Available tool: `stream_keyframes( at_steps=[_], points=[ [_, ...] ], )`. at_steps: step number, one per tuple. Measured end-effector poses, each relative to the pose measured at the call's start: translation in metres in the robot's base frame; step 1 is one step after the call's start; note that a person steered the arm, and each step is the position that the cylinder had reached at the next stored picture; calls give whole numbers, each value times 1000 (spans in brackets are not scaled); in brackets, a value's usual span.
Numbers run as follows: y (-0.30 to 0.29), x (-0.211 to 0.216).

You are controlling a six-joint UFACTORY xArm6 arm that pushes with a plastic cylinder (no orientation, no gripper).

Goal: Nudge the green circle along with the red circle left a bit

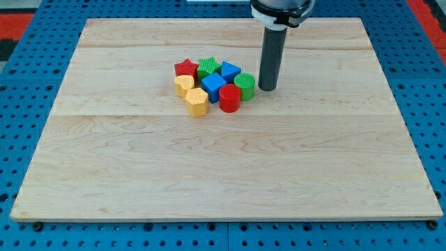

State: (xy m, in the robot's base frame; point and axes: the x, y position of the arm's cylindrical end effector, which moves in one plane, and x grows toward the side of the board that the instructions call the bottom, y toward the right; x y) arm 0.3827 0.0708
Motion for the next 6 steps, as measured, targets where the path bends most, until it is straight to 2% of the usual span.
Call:
stream_keyframes(
  at_steps=[6],
  points=[
    [-19, 7]
  ],
)
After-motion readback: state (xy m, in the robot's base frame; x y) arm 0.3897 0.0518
